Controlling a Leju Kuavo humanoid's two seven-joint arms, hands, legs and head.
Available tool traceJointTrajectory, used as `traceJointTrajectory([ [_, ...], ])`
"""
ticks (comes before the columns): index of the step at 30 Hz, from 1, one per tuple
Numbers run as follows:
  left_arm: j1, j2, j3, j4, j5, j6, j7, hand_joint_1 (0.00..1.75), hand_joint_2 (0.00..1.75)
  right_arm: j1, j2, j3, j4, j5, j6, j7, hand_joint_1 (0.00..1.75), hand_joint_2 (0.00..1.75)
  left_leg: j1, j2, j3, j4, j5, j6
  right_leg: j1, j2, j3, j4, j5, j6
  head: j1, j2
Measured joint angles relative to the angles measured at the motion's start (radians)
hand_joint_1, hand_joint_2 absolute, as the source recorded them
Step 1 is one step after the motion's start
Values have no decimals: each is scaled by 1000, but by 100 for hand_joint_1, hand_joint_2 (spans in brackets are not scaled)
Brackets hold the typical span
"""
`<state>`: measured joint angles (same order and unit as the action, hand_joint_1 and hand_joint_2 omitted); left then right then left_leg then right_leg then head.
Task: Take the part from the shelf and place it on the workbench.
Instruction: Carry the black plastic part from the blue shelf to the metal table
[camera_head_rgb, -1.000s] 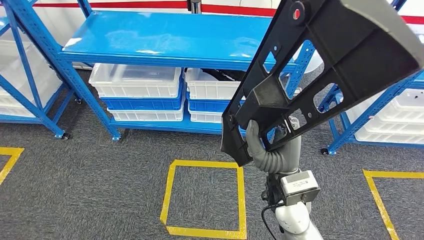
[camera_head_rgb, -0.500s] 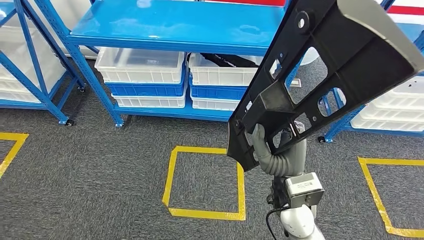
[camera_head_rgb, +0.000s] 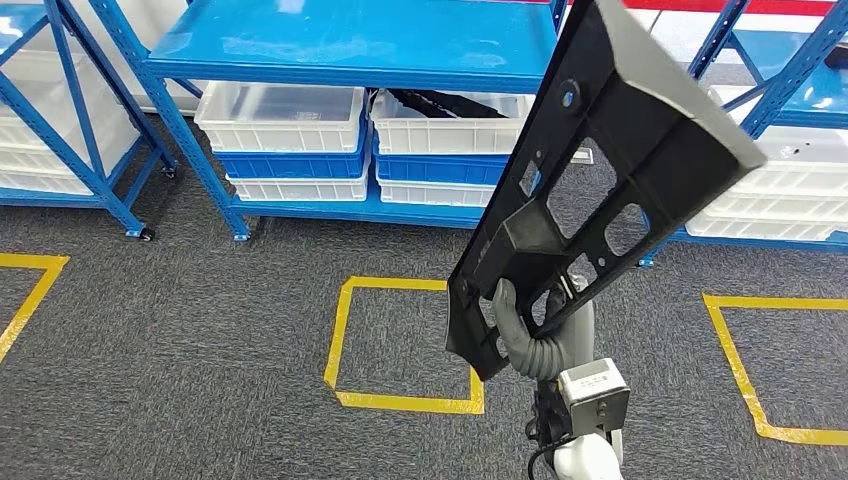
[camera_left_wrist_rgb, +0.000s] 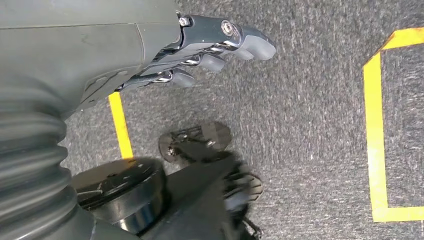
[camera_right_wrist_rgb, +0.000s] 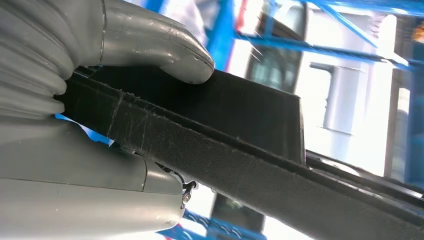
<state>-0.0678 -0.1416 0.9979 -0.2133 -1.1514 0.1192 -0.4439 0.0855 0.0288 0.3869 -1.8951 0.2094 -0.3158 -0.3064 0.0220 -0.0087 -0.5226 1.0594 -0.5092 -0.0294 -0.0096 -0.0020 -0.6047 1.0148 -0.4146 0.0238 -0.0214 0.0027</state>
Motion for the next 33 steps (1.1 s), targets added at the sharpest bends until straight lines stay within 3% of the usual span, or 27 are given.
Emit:
traceJointTrajectory([
  [1,-1,-1,2,0,0,0,0,0,175,12,7,0,16,-14,9,10,175,175,-5,-1,8,-23,-10,7,0,0,-5,0,6,7,0,0],
  [3,-2,-1,8,0,0,0,0,0,175,34,19,-2,56,-51,28,28,175,175,-8,1,-3,-33,0,29,-2,0,-14,0,14,20,0,0],
  [4,-2,-1,11,0,-1,0,0,0,175,45,24,-4,79,-70,37,34,175,175,-8,3,-11,-35,10,41,-4,1,-24,11,4,22,1,0],
  [6,-2,-2,16,0,-2,0,0,0,175,64,32,-6,128,-95,47,40,175,175,-5,5,-31,-39,31,58,-5,1,-62,90,-57,15,4,0],
  [8,-1,-1,19,-1,-6,1,0,0,175,76,40,-6,164,-98,44,37,175,175,-6,6,-56,-38,48,62,-5,1,-107,218,-126,10,6,0],
  [9,-1,-1,20,-1,-8,1,0,0,175,80,44,-5,177,-99,45,32,175,175,-6,8,-68,-37,56,61,-5,1,-116,261,-141,14,6,0],
  [10,0,-1,20,-1,-9,2,0,0,175,82,46,-4,187,-101,51,24,175,175,-6,9,-78,-37,63,59,-6,1,-107,271,-140,22,6,0],
  [11,0,-2,20,-1,-10,3,0,0,175,83,48,-2,195,-104,60,14,175,175,-5,10,-85,-37,69,57,-6,1,-77,240,-127,30,6,0],
  [12,1,-2,20,-1,-11,3,-1,0,175,83,49,1,200,-106,72,0,175,175,-5,11,-91,-37,75,53,-7,0,-28,173,-110,37,6,0],
  [14,1,-2,20,-1,-12,3,-2,0,175,83,51,8,205,-104,90,-28,175,175,-6,11,-97,-37,84,44,-5,0,69,33,-88,37,5,0],
  [15,0,-2,20,-1,-12,3,-3,0,175,83,52,11,207,-101,95,-38,175,175,-7,11,-98,-37,89,37,-2,0,94,-8,-83,32,5,0],
  [17,0,-2,21,-1,-15,3,-3,0,175,83,51,16,213,-90,97,-54,175,175,-9,11,-99,-39,94,31,1,2,96,-22,-78,22,2,0],
  [20,1,-1,22,-3,-19,3,-3,0,175,82,46,21,223,-74,98,-79,175,175,-10,10,-100,-44,100,56,-1,3,92,-28,-74,15,1,0],
  [21,1,-1,22,-3,-20,3,-3,0,175,82,45,23,226,-72,98,-84,175,175,-9,10,-100,-47,107,59,1,3,90,-28,-72,12,1,0],
  [27,2,-1,31,-3,-20,3,-3,0,175,82,41,28,236,-64,97,-92,175,175,-6,9,-100,-63,126,31,6,2,84,-26,-63,-1,2,0],
  [33,2,2,37,-4,-23,3,-5,0,175,82,37,30,236,-38,84,-113,175,175,-7,9,-104,-64,129,26,5,2,82,-25,-62,-2,2,0],
])
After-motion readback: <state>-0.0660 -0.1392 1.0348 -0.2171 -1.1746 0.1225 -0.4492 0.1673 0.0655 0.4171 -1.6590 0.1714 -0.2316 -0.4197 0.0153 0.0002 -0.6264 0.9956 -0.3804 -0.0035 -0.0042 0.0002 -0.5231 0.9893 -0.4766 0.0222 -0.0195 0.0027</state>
